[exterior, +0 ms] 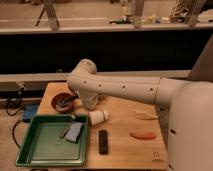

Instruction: Wipe red bowl with brush

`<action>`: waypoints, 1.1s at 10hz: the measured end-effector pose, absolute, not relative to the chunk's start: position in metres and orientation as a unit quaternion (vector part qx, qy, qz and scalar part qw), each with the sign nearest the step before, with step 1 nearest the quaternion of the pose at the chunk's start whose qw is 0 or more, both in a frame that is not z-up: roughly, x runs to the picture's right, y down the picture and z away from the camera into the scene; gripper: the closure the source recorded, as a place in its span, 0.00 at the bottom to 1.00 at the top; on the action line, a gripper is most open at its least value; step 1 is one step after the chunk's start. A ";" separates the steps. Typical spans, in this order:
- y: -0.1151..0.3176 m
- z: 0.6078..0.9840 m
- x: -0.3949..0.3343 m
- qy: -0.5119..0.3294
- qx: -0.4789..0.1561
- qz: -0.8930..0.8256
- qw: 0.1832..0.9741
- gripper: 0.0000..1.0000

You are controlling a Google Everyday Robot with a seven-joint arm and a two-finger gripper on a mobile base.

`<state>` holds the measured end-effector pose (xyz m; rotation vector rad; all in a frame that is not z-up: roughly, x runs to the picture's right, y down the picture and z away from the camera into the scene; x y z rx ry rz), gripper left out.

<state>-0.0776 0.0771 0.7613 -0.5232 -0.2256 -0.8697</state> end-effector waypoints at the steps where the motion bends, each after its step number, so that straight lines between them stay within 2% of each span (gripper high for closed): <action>1: 0.066 0.771 -0.080 -0.097 -0.244 -0.409 0.874 0.49; 3: 0.049 0.788 -0.090 -0.087 -0.238 -0.386 0.887 0.29; 4: 0.039 0.795 -0.097 -0.088 -0.230 -0.366 0.897 0.22; 8: 0.019 0.812 -0.131 -0.148 -0.174 -0.301 0.926 0.20; 11: 0.022 0.825 -0.157 -0.162 -0.173 -0.275 0.932 0.20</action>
